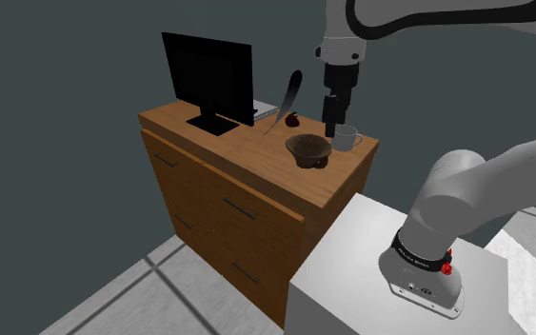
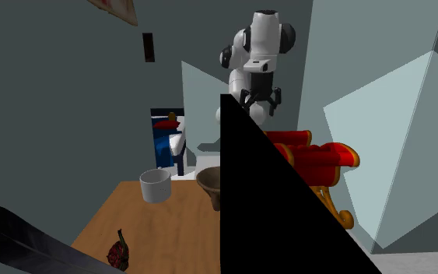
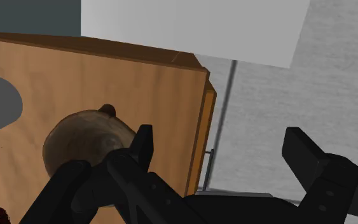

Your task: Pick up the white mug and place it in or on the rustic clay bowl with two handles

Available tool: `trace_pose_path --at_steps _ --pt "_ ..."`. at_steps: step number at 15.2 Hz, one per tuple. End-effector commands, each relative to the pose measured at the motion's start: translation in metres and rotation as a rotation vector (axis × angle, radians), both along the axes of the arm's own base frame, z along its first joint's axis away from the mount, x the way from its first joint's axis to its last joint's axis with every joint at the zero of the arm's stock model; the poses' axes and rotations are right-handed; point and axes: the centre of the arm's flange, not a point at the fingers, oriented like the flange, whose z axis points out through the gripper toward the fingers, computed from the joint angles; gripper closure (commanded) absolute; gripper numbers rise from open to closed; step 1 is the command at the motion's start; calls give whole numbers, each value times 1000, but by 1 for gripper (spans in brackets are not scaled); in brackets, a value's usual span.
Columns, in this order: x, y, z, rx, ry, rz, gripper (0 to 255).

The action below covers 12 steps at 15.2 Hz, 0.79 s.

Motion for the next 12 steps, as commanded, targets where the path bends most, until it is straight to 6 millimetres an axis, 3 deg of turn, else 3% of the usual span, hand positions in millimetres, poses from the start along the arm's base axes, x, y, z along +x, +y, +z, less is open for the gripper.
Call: trace_pose_path --at_steps 1,12 --pt "0 0 0 0 0 0 0" --pt "32 -118 -69 -29 -14 14 0"
